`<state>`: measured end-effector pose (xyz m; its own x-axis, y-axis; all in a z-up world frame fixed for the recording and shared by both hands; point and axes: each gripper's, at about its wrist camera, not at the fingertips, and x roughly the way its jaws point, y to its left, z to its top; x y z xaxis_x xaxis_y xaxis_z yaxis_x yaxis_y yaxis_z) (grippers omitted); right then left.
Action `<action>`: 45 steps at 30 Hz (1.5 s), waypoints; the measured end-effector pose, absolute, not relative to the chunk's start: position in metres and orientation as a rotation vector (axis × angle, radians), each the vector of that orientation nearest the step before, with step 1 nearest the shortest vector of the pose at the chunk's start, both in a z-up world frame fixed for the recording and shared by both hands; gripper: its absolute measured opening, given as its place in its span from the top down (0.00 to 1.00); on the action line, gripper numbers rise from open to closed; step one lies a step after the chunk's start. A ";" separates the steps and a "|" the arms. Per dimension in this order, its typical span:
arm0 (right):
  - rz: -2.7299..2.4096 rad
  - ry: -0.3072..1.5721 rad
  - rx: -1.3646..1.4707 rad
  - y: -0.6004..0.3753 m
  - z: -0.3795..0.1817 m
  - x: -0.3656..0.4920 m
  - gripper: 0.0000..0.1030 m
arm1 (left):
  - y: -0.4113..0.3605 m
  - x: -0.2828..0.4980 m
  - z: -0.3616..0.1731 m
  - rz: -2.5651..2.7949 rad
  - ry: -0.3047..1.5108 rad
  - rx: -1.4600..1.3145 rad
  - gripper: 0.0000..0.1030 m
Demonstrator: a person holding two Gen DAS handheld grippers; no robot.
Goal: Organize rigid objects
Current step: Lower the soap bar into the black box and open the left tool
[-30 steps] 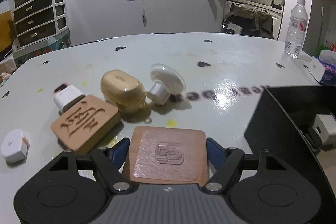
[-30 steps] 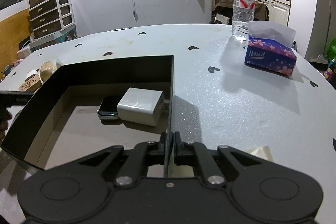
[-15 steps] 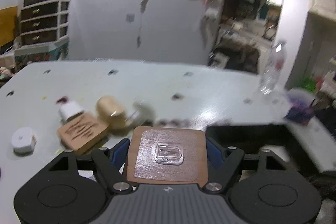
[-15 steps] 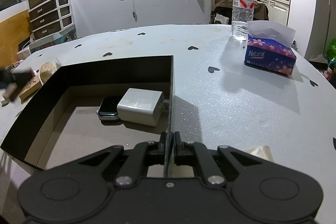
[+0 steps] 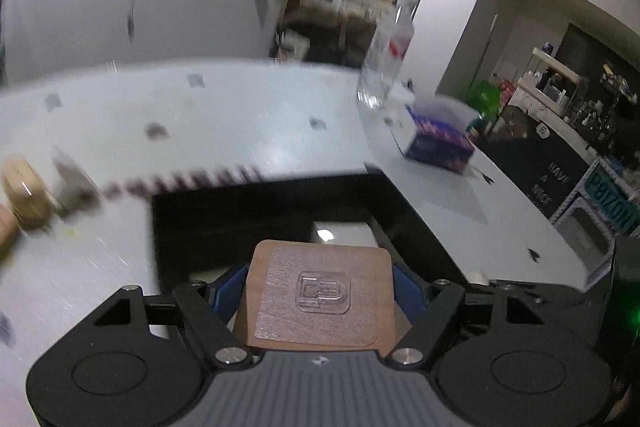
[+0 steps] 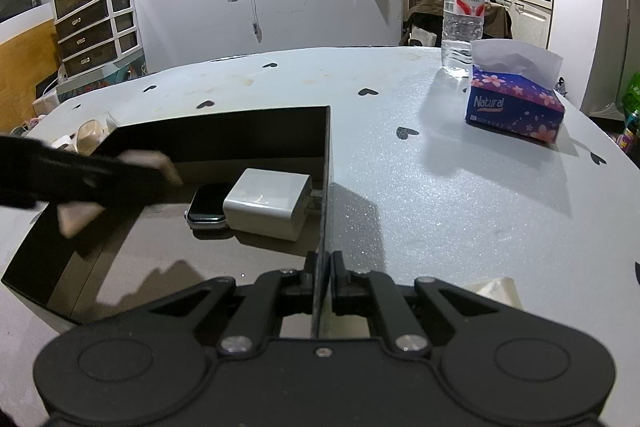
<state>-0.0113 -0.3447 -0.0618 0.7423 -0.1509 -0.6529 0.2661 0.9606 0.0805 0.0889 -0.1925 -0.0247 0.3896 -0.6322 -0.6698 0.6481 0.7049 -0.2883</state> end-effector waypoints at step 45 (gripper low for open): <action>-0.228 0.700 0.173 -0.344 -0.061 -0.012 0.94 | -0.206 0.090 -0.042 -0.721 1.055 -0.161 0.19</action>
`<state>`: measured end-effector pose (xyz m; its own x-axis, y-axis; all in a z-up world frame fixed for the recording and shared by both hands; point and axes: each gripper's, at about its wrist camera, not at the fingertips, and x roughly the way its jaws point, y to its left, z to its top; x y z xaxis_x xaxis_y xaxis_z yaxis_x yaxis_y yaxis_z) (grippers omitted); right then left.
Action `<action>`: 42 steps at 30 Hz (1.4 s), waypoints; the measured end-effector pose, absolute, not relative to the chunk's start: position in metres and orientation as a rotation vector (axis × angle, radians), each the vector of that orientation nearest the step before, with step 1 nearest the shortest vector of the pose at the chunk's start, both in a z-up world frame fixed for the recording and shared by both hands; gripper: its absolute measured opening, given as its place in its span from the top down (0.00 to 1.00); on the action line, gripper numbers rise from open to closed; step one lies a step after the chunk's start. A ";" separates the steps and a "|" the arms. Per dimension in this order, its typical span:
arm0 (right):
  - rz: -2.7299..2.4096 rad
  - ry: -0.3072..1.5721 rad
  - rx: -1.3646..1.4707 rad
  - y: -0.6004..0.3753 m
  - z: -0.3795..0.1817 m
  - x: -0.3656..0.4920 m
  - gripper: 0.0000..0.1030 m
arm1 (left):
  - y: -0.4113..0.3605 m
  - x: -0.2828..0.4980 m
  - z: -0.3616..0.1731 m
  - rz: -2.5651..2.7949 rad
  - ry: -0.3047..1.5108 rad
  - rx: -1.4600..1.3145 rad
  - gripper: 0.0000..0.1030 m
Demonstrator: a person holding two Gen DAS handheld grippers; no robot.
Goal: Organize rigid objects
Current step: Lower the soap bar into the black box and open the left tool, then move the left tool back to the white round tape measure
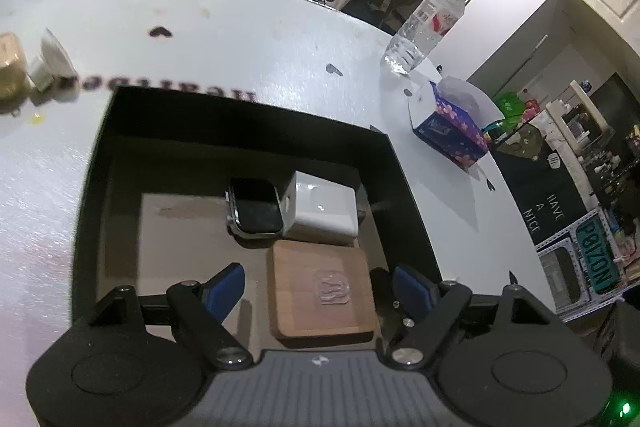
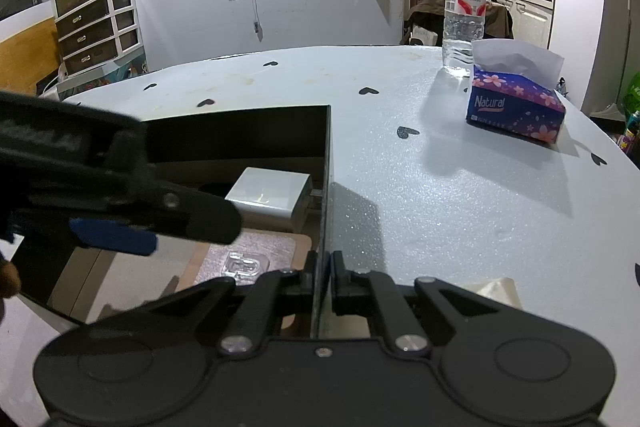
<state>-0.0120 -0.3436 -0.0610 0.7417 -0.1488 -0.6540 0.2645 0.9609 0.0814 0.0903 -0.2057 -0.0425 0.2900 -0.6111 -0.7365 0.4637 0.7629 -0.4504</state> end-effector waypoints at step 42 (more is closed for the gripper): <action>-0.228 0.699 0.175 -0.344 -0.061 -0.012 0.94 | -0.106 0.050 0.002 -0.621 0.648 0.042 0.00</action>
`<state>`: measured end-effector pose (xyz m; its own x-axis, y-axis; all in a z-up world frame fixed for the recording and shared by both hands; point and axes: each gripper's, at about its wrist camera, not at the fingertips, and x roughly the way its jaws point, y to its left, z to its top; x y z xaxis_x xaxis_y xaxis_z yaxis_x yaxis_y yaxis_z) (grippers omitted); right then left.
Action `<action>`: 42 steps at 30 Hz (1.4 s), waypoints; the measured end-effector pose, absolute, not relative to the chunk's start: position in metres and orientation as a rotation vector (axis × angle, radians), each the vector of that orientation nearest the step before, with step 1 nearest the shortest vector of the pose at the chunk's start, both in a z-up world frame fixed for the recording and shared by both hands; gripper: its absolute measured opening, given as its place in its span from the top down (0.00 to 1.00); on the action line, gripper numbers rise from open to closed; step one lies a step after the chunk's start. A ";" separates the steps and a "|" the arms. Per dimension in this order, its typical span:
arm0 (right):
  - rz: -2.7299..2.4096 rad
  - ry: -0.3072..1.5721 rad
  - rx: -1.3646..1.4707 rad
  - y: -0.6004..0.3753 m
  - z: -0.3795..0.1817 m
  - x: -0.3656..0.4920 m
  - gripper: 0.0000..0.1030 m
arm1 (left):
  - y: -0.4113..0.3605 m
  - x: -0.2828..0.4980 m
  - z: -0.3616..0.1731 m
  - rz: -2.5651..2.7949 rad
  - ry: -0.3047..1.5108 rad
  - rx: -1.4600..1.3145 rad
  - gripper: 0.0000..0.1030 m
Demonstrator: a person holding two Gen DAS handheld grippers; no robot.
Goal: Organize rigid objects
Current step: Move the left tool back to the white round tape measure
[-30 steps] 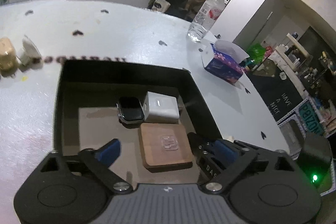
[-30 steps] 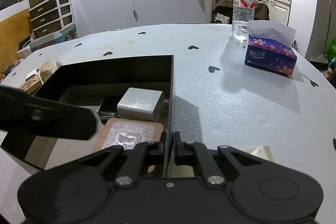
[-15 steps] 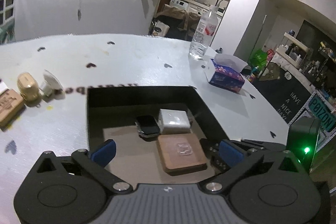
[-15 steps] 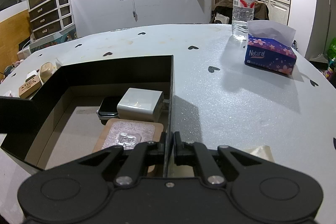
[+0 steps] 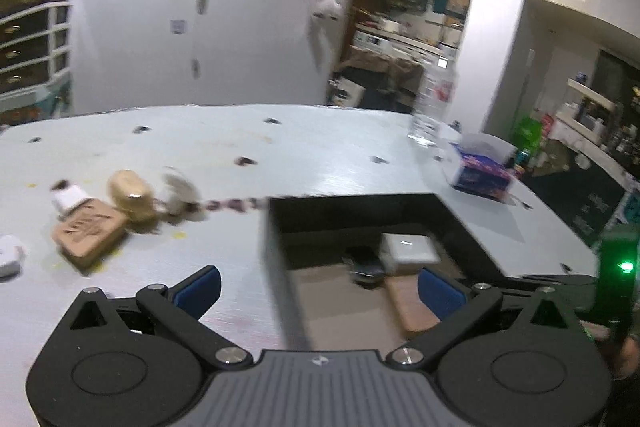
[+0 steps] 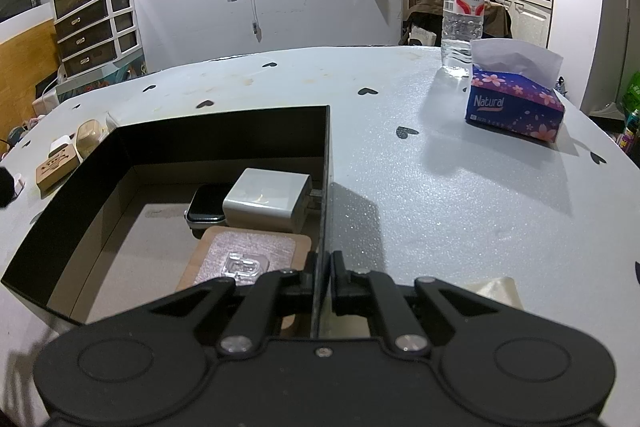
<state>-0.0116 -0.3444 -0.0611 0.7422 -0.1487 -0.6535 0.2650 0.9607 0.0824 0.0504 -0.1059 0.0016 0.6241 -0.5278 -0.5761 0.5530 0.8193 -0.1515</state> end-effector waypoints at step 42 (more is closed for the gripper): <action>-0.234 0.700 0.175 -0.344 -0.063 -0.010 0.94 | 0.078 0.218 -0.069 -0.004 0.670 0.100 0.44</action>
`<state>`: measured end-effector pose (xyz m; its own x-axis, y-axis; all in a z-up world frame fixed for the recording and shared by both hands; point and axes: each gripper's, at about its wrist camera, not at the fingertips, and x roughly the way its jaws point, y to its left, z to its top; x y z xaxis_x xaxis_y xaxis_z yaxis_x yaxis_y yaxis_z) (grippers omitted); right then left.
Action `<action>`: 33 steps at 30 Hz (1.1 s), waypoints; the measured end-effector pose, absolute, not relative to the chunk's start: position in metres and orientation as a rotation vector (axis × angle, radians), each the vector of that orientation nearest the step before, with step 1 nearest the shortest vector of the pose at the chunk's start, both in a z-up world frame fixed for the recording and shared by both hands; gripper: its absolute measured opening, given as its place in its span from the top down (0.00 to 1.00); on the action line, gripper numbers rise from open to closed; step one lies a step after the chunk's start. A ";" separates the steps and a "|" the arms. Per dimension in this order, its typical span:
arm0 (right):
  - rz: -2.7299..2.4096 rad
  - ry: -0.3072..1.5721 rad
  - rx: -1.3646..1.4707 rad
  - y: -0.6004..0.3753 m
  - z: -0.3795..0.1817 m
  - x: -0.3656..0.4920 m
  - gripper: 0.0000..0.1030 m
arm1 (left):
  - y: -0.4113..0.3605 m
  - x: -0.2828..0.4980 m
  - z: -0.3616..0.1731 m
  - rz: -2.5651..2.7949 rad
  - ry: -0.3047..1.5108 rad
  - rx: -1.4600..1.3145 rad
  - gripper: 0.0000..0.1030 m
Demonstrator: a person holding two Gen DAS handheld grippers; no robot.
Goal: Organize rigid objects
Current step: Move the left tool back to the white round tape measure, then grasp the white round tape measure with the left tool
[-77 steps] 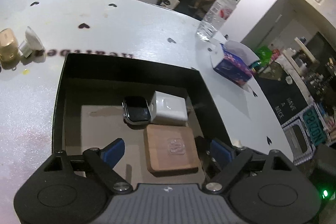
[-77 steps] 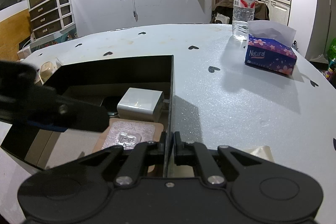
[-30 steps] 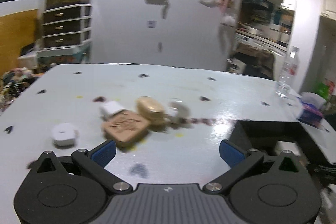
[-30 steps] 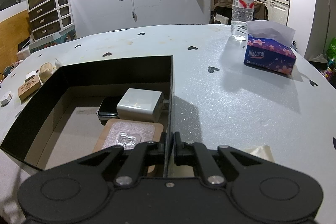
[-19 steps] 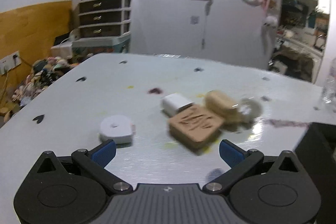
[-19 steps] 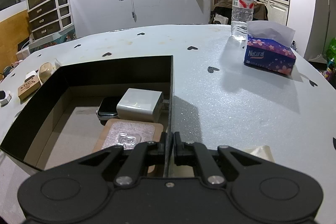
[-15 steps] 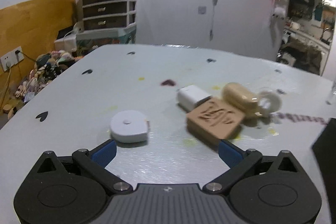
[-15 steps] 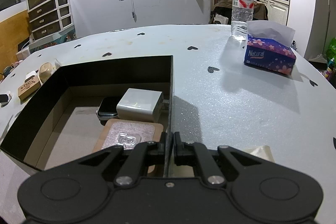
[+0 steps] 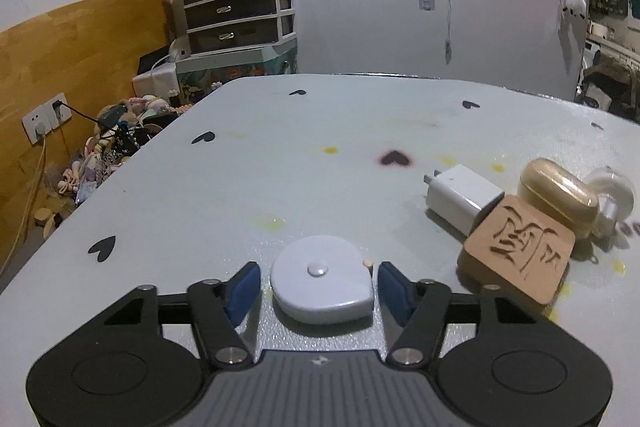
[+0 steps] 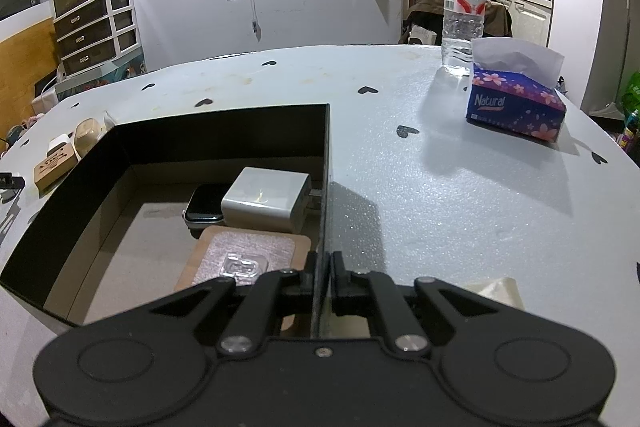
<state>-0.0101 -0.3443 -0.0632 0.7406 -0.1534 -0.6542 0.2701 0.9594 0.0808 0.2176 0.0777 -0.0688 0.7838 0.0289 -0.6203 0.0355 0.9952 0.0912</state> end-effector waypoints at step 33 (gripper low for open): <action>-0.233 0.697 0.182 -0.344 -0.065 -0.010 0.94 | -0.076 0.071 -0.006 -0.659 0.489 0.166 0.45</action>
